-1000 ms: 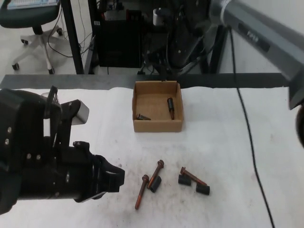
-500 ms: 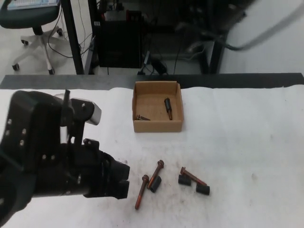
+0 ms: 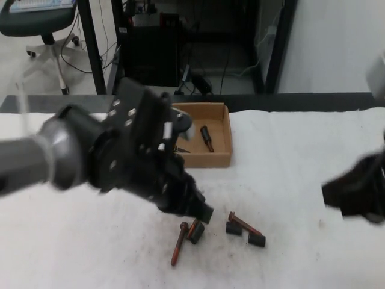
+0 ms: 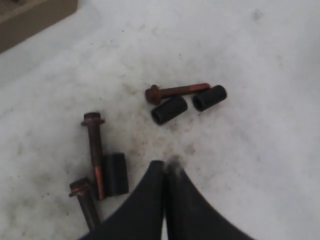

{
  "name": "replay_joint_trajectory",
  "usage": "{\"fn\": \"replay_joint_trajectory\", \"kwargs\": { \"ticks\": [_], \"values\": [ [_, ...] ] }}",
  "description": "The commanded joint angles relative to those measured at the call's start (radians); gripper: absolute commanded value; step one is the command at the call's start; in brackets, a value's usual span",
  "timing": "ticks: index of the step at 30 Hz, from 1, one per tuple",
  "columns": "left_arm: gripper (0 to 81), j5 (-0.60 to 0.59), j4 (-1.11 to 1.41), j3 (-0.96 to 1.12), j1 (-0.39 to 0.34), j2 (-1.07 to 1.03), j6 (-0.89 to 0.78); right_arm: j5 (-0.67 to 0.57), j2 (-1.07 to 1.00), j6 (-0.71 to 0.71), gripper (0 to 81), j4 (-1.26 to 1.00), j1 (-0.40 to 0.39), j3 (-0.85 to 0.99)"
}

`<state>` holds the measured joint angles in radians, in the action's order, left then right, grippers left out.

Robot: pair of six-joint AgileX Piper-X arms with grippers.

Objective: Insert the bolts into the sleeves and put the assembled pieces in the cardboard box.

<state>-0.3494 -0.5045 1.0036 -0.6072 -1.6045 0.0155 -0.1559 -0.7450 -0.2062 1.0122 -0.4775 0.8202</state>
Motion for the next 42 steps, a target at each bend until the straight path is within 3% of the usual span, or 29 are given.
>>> {"fn": "replay_joint_trajectory", "kwargs": {
  "ticks": [1,6,9,18,42],
  "values": [
    [2.8,0.019,-0.109,0.070,-0.004,-0.055,0.008,-0.006,0.018,-0.008,0.8,-0.004,0.001,-0.012],
    [28.2,0.018,-0.328,0.196,-0.004,-0.189,0.008,-0.006,0.064,-0.011,0.8,0.003,0.001,-0.050],
    [40.8,0.086,-0.374,0.215,-0.004,-0.215,-0.025,-0.006,0.065,-0.011,0.8,0.010,0.001,-0.050],
    [40.9,0.206,-0.367,0.215,-0.004,-0.217,-0.025,-0.006,0.065,-0.011,0.8,0.017,0.001,-0.050],
    [40.9,0.207,-0.362,0.215,-0.004,-0.281,-0.001,-0.006,0.065,-0.011,0.8,0.017,0.001,-0.050]
  ]
}}
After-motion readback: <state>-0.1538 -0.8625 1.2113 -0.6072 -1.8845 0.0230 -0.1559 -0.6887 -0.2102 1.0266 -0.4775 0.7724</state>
